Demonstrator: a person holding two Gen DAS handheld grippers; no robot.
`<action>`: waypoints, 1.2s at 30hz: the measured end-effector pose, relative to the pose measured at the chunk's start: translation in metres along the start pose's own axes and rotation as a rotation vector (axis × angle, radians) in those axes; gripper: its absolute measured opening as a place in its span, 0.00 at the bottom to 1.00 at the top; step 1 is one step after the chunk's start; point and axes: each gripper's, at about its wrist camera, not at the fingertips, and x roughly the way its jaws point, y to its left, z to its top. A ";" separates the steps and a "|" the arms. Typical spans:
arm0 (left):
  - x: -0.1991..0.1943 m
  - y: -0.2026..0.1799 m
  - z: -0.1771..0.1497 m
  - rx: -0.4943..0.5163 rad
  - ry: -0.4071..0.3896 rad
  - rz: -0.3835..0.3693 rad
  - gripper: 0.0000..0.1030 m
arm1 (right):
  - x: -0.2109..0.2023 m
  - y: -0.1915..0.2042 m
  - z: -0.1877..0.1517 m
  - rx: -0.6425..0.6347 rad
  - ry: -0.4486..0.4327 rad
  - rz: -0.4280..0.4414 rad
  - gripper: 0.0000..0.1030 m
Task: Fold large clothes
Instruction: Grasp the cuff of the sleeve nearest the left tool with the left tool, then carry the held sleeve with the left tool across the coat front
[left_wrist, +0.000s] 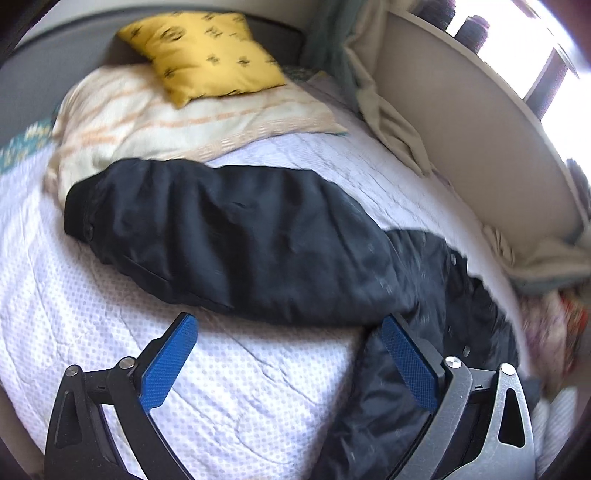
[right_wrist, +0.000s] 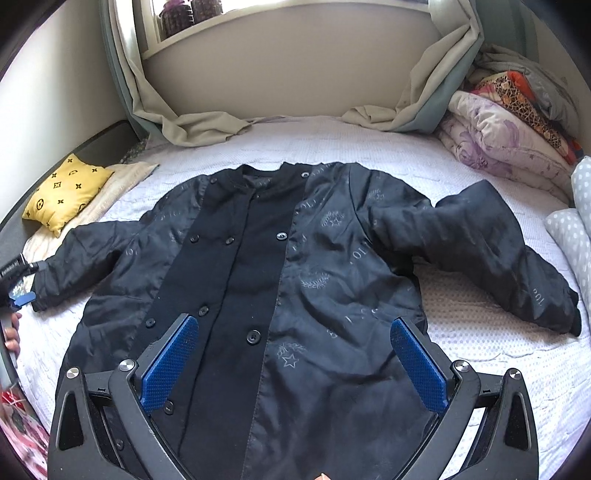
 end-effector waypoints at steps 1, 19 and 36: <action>0.002 0.009 0.005 -0.033 0.007 -0.018 0.90 | 0.000 -0.001 0.000 0.002 0.002 0.000 1.00; 0.047 0.117 0.016 -0.491 0.125 -0.102 0.82 | 0.014 -0.001 -0.003 0.021 0.051 0.007 1.00; 0.083 0.124 0.037 -0.560 0.035 -0.128 0.30 | 0.020 -0.009 -0.005 0.042 0.056 -0.031 1.00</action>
